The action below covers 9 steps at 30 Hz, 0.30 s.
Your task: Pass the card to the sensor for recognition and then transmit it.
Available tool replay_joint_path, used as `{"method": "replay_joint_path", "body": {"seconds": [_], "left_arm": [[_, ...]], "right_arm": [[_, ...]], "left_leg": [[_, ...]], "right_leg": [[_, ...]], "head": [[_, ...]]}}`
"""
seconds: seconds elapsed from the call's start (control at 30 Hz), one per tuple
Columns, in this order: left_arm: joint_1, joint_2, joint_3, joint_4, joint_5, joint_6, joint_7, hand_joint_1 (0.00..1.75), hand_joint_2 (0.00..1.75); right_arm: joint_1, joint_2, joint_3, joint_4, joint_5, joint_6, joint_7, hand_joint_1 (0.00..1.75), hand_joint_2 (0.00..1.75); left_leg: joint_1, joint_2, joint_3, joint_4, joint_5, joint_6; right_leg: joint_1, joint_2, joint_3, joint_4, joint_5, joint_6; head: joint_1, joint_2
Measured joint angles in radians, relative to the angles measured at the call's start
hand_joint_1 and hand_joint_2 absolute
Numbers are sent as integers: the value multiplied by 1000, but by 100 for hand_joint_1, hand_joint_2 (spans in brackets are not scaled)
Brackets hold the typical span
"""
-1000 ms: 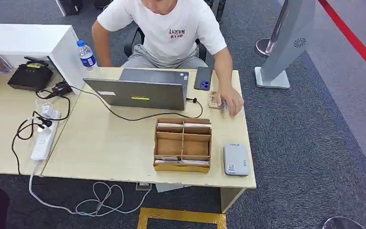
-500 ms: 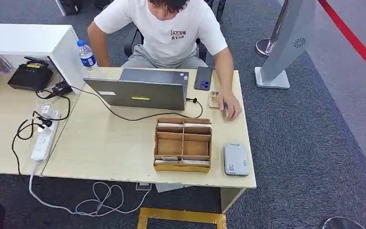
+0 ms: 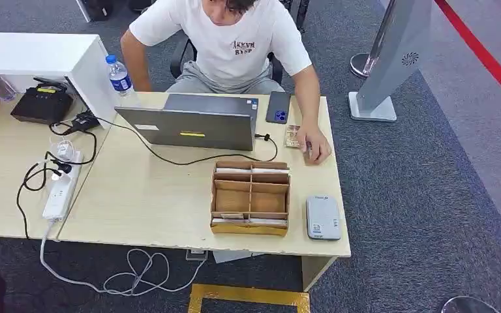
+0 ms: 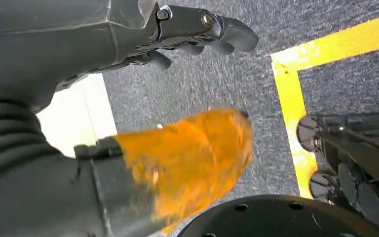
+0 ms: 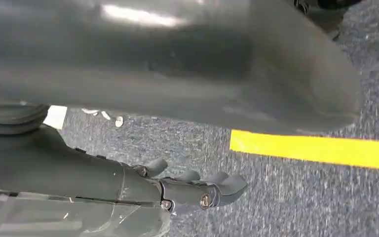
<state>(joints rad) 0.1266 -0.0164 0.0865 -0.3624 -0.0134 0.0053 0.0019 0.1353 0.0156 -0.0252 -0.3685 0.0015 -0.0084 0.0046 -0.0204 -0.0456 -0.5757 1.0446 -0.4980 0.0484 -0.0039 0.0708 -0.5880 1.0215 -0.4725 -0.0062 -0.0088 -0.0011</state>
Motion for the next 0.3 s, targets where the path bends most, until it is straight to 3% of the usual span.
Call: {"method": "replay_joint_path", "body": {"seconds": [0.1, 0.13, 0.17, 0.3], "left_arm": [[4, 4, -24, -3, 10, -2, -2, 0, 0], [5, 5, -28, -3, 10, -2, -2, 0, 0], [7, 6, -31, -5, 10, -2, -2, 175, 0], [10, 8, -45, -8, 13, -2, -2, 175, 0]], "right_arm": [[3, 0, 5, -6, -1, 5, -3, 0, 0], [4, 0, 5, -8, -1, 5, -4, 175, 0], [6, -1, 6, -9, -1, 5, -4, 175, 0], [7, -2, 8, -11, -1, 5, -4, 175, 0]], "left_leg": [[0, 0, 0, 0, 0, 0], [0, 0, 0, 0, 0, 0], [0, 0, 0, 0, 0, 0], [0, 0, 0, 0, 0, 0]], "right_leg": [[0, 0, 0, 0, 0, 0], [0, 0, 0, 0, 0, 0], [0, 0, 0, 0, 0, 0], [0, 0, 0, 0, 0, 0]], "head": [[0, 0], [0, 0], [0, 0], [0, 0]]}}
